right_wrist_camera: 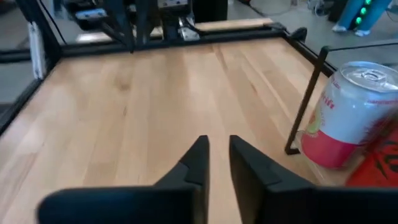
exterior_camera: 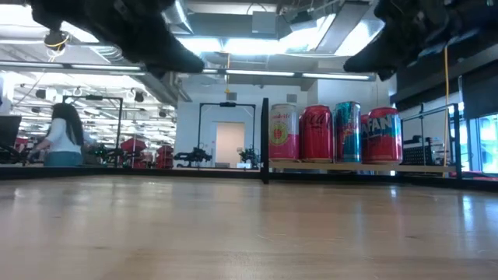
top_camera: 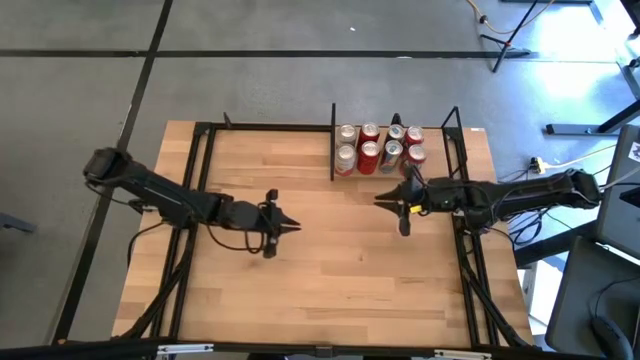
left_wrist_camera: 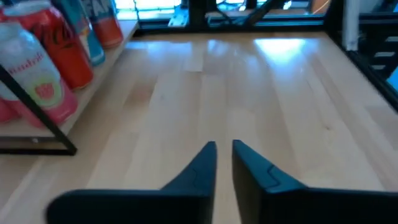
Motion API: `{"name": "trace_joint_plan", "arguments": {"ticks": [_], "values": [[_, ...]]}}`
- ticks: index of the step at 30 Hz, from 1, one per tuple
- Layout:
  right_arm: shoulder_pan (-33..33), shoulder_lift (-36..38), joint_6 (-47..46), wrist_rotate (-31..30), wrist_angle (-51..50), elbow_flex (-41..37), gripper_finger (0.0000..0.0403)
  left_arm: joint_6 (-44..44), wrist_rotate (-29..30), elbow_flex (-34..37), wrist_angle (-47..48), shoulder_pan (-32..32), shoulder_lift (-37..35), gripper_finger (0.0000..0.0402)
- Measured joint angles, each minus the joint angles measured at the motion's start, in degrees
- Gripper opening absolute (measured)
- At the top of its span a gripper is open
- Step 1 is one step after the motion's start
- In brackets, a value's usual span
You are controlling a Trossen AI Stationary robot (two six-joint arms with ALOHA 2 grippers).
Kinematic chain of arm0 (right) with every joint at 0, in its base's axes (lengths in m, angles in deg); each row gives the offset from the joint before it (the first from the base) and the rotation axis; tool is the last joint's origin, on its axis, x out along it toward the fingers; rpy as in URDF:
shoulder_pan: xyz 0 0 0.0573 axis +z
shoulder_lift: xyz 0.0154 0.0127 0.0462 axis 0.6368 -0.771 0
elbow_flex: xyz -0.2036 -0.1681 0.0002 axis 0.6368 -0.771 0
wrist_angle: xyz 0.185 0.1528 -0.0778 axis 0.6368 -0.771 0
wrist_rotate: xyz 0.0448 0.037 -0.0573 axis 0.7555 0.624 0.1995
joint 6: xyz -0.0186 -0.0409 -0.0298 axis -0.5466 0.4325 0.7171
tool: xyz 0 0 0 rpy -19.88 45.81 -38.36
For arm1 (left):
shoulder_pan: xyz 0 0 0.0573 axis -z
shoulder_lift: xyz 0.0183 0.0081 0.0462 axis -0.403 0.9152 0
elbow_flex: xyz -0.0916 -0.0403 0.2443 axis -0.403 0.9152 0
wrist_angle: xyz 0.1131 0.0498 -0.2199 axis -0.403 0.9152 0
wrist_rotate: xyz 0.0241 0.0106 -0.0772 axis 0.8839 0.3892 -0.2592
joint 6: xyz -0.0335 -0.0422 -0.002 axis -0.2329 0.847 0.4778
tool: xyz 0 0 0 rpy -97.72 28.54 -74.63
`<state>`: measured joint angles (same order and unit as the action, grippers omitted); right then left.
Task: Place canned beverage on shelf
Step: Return to Home Position
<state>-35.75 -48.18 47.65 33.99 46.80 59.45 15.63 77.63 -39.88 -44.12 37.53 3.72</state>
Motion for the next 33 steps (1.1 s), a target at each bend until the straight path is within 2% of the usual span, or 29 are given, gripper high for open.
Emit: {"name": "trace_joint_plan", "arguments": {"ticks": [3,6,12,18,24,26,33], "values": [[-0.05,1.25,-0.12,1.13,4.05,-3.44,0.0024,-0.61,-0.02,3.06,-0.40,-0.04,-3.85,0.0005],[-0.02,2.90,-0.23,1.47,5.12,-5.30,0.0004,-0.52,0.33,7.60,-2.31,-0.42,-7.91,0.0008],[-0.03,7.51,-0.52,1.18,5.86,-9.00,0.0008,-0.10,0.42,19.28,-11.20,-1.42,-16.81,0.0012],[-0.08,15.52,-0.13,4.36,12.11,-17.35,0.0009,1.07,-1.23,27.66,-13.51,-2.68,-27.10,0.0013],[-0.08,24.79,-0.65,4.07,16.21,-25.08,0.0009,1.16,-1.98,32.76,-13.25,-4.23,-36.82,0.0013],[-0.08,28.08,-1.52,4.06,16.22,-27.12,0.0009,1.20,-1.86,32.71,-9.73,-4.55,-39.85,0.0013],[-0.08,36.44,-3.02,4.05,7.60,-27.35,0.0010,0.21,-1.60,32.76,-1.59,-5.29,-50.77,0.0013]]}}
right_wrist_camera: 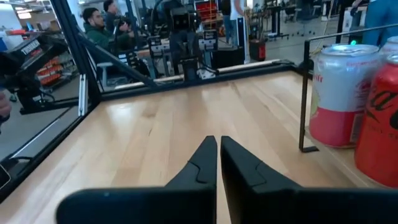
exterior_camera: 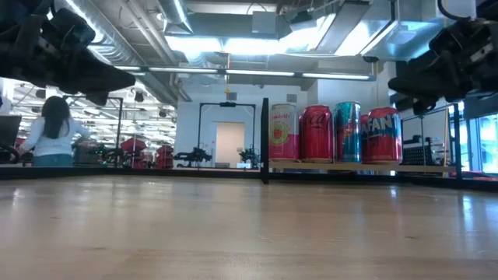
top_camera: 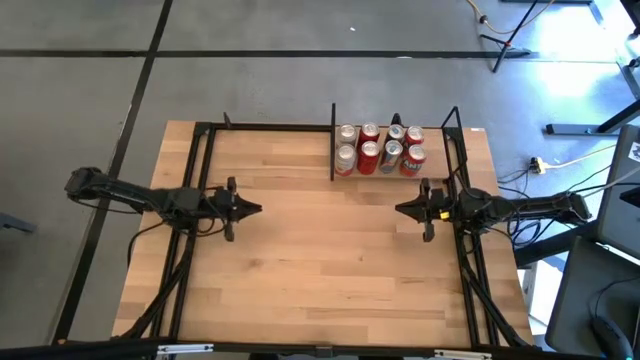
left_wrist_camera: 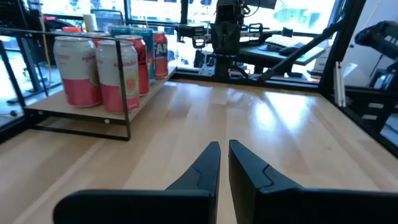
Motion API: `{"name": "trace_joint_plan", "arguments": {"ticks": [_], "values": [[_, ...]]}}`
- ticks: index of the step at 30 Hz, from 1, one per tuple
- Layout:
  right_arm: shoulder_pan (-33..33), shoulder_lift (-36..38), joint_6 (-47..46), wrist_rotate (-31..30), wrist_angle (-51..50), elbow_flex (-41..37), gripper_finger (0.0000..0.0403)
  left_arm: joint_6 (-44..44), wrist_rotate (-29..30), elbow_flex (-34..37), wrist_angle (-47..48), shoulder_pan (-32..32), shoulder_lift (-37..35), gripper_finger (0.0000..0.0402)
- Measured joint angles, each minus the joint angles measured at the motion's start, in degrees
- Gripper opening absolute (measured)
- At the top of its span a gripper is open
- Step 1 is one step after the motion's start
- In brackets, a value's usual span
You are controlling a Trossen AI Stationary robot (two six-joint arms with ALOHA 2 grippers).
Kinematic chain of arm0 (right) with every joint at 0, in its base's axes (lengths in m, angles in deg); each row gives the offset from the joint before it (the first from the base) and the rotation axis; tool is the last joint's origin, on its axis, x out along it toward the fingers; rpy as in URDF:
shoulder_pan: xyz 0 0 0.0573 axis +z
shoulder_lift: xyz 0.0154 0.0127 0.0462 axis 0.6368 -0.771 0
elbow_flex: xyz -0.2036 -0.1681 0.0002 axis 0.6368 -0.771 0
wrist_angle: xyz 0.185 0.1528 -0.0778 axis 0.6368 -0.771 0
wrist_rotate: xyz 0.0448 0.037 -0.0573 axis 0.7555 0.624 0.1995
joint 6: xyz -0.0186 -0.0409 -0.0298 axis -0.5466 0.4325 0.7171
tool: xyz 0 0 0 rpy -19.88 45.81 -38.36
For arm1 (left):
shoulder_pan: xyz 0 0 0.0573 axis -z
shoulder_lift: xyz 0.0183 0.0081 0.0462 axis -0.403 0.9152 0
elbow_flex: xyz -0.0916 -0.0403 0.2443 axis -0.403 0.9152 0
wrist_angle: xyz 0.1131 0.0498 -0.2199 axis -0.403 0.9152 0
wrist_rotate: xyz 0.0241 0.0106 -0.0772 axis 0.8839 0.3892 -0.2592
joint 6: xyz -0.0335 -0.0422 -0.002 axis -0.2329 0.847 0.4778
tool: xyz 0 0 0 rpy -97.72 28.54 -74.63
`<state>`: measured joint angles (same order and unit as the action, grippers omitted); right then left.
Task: Place canned beverage on shelf
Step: Return to Home Position
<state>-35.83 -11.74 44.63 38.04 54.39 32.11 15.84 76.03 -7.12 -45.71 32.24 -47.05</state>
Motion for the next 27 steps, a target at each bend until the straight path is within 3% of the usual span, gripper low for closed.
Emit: {"name": "trace_joint_plan", "arguments": {"ticks": [8,13,27], "values": [[0.00,6.60,0.23,0.11,-5.61,0.00,0.0010,0.52,1.39,0.00,11.94,0.00,-14.42,0.0013],[0.00,8.24,1.59,0.35,-5.79,0.02,0.0010,-0.86,-1.35,-0.04,12.32,0.13,-19.31,0.0013],[0.00,8.20,-2.81,0.48,-5.70,0.02,0.0010,-0.82,0.07,-0.04,12.15,0.11,-20.36,0.0013]]}}
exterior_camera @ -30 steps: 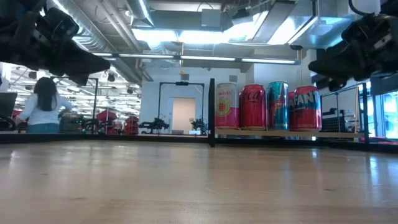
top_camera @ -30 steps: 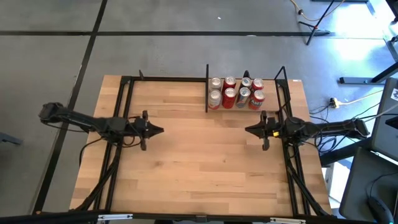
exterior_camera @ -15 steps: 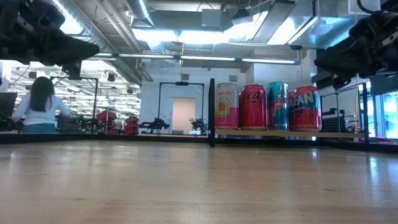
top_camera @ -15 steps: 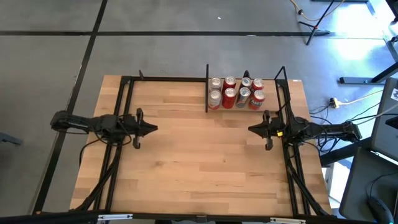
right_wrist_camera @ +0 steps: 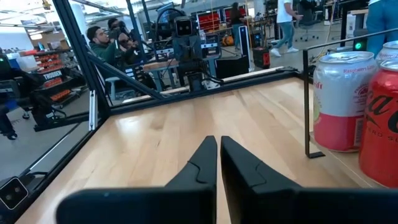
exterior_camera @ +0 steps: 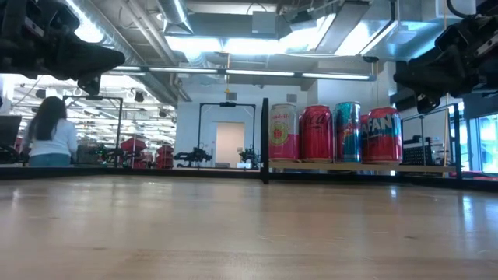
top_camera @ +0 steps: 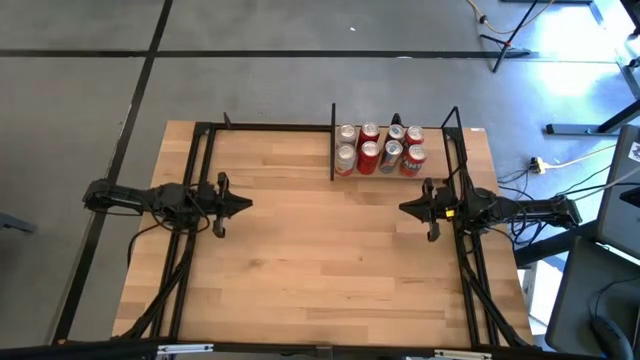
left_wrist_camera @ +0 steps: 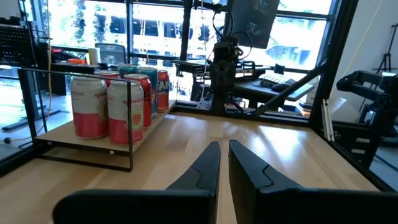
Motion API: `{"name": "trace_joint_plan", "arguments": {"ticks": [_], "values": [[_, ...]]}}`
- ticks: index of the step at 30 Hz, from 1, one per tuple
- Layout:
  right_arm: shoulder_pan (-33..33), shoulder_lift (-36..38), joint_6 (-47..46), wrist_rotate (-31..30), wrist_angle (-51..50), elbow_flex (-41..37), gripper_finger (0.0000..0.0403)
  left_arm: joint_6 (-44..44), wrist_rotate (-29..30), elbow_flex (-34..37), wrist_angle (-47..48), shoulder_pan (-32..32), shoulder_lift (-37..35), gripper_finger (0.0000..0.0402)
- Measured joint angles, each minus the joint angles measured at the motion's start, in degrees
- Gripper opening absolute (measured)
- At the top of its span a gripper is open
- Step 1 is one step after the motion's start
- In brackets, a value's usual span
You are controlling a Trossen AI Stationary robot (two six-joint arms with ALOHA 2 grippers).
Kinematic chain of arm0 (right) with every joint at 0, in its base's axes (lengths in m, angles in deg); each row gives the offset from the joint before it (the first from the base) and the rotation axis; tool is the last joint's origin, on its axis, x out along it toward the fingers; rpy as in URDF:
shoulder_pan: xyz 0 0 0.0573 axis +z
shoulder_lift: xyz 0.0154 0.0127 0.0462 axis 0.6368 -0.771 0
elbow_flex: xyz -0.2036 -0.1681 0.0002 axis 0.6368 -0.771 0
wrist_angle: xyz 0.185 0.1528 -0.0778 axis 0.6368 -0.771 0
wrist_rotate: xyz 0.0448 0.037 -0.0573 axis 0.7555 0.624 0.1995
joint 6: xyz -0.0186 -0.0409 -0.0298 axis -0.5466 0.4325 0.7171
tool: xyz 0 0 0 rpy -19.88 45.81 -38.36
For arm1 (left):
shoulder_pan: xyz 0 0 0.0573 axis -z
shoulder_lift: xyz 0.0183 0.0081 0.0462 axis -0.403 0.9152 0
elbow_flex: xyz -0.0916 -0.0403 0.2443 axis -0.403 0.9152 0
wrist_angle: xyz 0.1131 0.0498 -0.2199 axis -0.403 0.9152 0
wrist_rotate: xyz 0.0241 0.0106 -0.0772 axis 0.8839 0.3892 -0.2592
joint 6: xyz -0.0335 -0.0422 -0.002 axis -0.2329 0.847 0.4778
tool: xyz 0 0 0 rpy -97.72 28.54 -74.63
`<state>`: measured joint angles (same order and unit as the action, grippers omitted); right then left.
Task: Place canned beverage on shelf
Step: Return to Home Position
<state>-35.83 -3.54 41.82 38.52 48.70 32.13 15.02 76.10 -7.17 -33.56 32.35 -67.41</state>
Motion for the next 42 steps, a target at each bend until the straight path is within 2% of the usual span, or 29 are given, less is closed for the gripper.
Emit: {"name": "trace_joint_plan", "arguments": {"ticks": [6,10,13,17,20,42], "values": [[0.00,0.00,-0.14,0.00,-0.10,0.00,0.0010,-0.01,0.02,0.00,0.00,0.00,0.00,0.0013],[0.00,0.03,-9.44,1.04,4.28,-0.02,0.0010,-0.01,0.02,0.00,-0.02,0.00,0.02,0.0013],[0.00,-0.02,-10.57,5.32,4.94,-0.02,0.0010,-0.01,0.02,0.00,-0.02,0.00,0.02,0.0013],[0.00,-0.02,-10.60,14.00,4.32,-0.02,0.0010,-0.01,0.04,0.00,-0.02,0.00,0.02,0.0013],[0.00,-0.02,-10.61,17.24,3.43,-0.02,0.0010,-0.01,0.04,0.00,-0.02,0.00,0.02,0.0013],[0.00,-0.02,-10.58,17.56,3.45,-0.02,0.0010,-0.03,0.04,0.00,-0.04,0.00,0.02,0.0013]]}}
